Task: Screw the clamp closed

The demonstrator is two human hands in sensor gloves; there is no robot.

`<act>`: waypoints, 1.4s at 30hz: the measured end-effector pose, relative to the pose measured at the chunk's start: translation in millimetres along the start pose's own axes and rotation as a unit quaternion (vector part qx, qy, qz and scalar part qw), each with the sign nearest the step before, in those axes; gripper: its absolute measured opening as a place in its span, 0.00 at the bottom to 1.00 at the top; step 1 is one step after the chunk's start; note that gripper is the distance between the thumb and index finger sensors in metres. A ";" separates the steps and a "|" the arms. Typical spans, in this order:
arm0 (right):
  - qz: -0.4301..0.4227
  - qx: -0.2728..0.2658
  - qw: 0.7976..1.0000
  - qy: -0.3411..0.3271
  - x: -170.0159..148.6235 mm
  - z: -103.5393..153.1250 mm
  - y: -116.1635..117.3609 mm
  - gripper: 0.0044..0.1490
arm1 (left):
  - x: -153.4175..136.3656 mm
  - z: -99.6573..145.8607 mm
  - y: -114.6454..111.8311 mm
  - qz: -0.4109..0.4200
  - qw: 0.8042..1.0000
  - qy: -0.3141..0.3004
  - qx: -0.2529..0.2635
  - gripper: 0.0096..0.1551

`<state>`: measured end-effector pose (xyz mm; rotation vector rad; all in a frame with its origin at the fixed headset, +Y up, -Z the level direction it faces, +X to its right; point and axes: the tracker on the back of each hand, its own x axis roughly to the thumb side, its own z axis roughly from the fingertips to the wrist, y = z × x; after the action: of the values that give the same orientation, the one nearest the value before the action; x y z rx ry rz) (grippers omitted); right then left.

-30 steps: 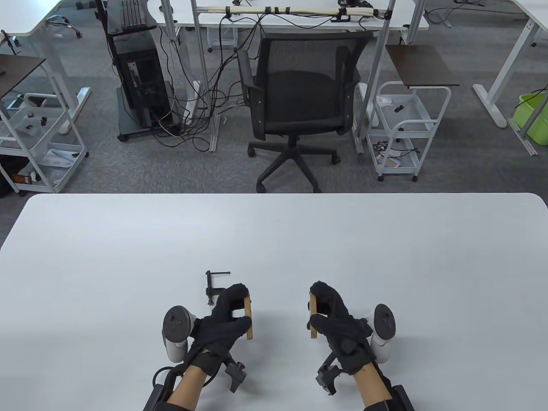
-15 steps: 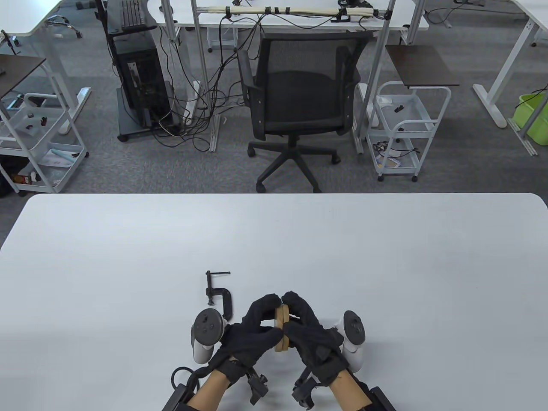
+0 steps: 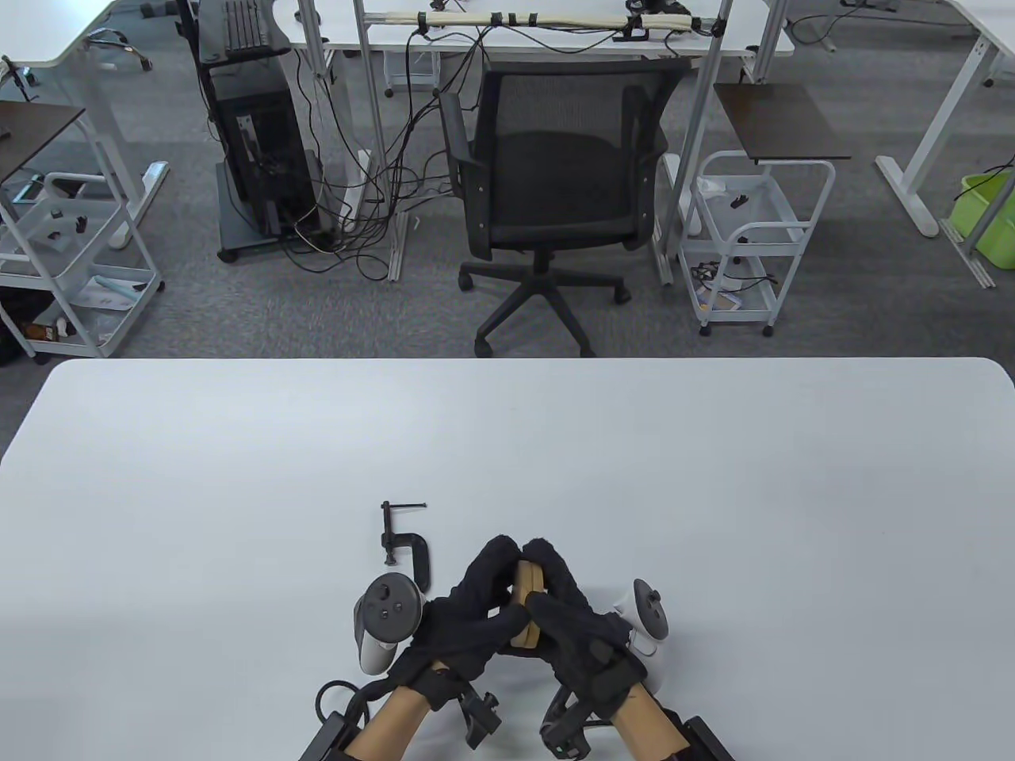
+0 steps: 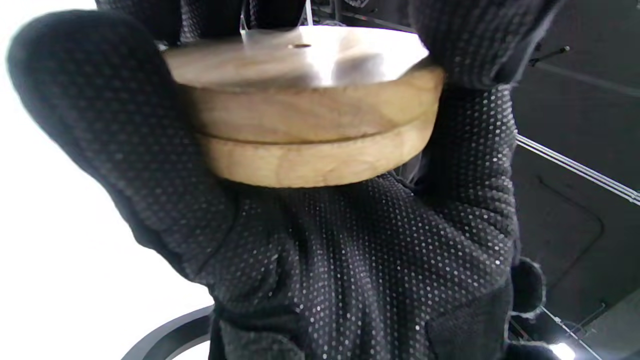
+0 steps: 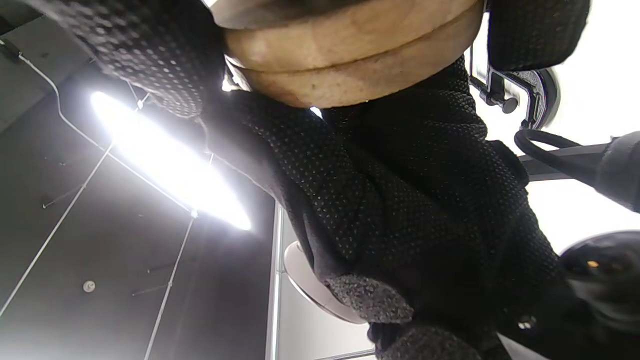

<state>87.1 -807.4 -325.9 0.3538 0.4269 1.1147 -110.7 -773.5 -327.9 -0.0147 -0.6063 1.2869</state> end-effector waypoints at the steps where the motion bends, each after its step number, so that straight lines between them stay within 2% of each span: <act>1: 0.000 0.011 1.000 0.001 1.3 -0.7 1.1 0.55 | 2.1 -0.7 -0.7 -0.002 1.000 -0.006 -0.001 0.59; 7: 0.035 0.014 0.999 -0.003 4.3 -0.8 1.6 0.53 | 7.3 -1.0 -8.0 -0.042 0.999 -0.019 -0.027 0.62; 13: 0.086 0.004 0.996 -0.006 9.1 0.0 1.6 0.58 | 16.0 -0.7 -15.2 -0.083 0.995 -0.038 -0.047 0.65; 18: 0.127 -0.012 0.992 -0.009 11.6 1.8 0.1 0.57 | 14.2 -0.4 -17.2 -0.080 0.995 -0.035 -0.053 0.67; 23: 0.139 -0.038 0.989 -0.021 11.5 5.0 0.0 0.53 | 13.3 -0.6 -18.8 -0.074 0.994 -0.034 -0.067 0.68; 31: 0.149 -0.045 0.987 -0.034 12.2 6.8 -0.3 0.52 | 14.4 -1.2 -14.6 -0.077 0.992 -0.039 -0.091 0.68; 33: 0.155 -0.048 0.986 -0.044 15.5 8.9 -0.2 0.52 | 19.0 0.0 -13.0 -0.107 0.990 -0.048 -0.073 0.67; 36: 0.167 -0.075 0.981 -0.060 20.9 14.1 -4.9 0.52 | 24.8 -0.5 -4.9 -0.136 0.986 -0.042 -0.082 0.65; 42: 0.147 -0.098 0.982 -0.070 25.8 23.2 -17.2 0.53 | 32.2 -7.1 32.5 -0.224 0.974 -0.005 -0.011 0.57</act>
<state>121.8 -792.0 -317.9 0.3248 0.1400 1.3989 -131.8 -732.6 -331.6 0.1057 -0.5928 0.8421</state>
